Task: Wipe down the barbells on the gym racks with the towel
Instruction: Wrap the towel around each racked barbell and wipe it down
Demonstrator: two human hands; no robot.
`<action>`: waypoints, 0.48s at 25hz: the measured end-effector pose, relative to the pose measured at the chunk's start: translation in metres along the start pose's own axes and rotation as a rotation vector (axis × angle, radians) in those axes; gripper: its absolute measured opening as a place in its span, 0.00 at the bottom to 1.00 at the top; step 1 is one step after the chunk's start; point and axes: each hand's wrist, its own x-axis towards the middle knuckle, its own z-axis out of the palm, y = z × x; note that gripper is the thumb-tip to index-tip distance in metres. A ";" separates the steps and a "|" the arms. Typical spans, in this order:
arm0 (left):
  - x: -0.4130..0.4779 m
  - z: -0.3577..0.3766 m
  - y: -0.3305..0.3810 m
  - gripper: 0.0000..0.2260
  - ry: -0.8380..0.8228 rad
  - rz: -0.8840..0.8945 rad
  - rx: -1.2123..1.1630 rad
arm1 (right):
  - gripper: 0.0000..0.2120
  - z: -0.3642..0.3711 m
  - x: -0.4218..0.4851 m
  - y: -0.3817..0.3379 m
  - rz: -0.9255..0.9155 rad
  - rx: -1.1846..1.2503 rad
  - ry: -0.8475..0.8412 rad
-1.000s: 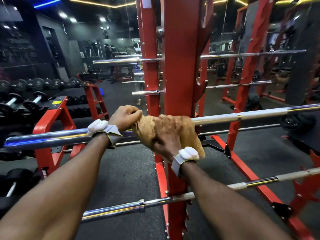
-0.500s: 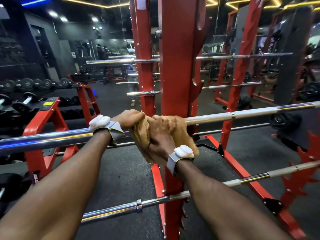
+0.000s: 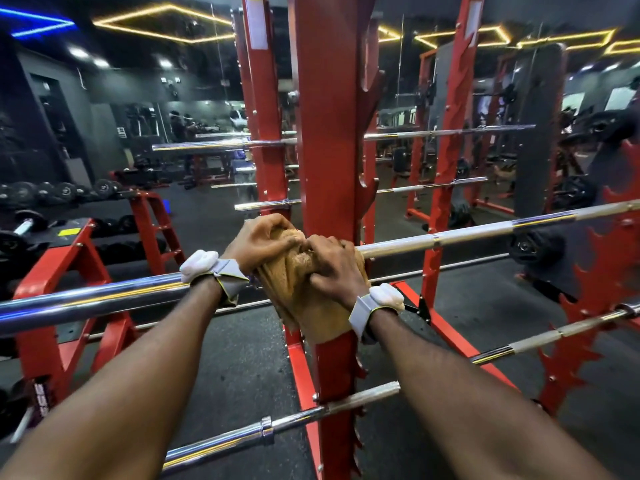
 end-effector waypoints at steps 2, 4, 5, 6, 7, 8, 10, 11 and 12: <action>0.006 0.004 0.005 0.09 0.009 0.045 -0.012 | 0.20 -0.004 0.002 0.004 0.063 0.065 -0.038; 0.012 0.010 0.011 0.08 0.013 0.083 -0.045 | 0.19 -0.014 0.004 0.010 0.164 0.293 -0.127; 0.015 0.012 0.014 0.09 0.013 0.095 -0.075 | 0.19 -0.021 0.006 0.013 0.238 0.468 -0.155; 0.018 0.014 0.017 0.09 0.012 0.101 -0.111 | 0.20 -0.028 0.009 0.015 0.306 0.629 -0.168; 0.021 0.014 0.021 0.10 0.004 0.104 -0.151 | 0.24 -0.039 0.012 0.015 0.352 0.742 -0.174; 0.023 0.014 0.026 0.11 -0.014 0.105 -0.185 | 0.28 -0.048 0.015 0.014 0.378 0.782 -0.177; 0.027 0.015 0.037 0.13 -0.090 0.132 -0.223 | 0.35 -0.062 0.021 0.014 0.392 0.767 -0.210; 0.030 0.017 0.042 0.14 -0.139 0.153 -0.233 | 0.37 -0.067 0.022 0.015 0.368 0.743 -0.237; 0.034 0.020 0.048 0.15 -0.186 0.173 -0.240 | 0.37 -0.075 0.021 0.016 0.339 0.714 -0.268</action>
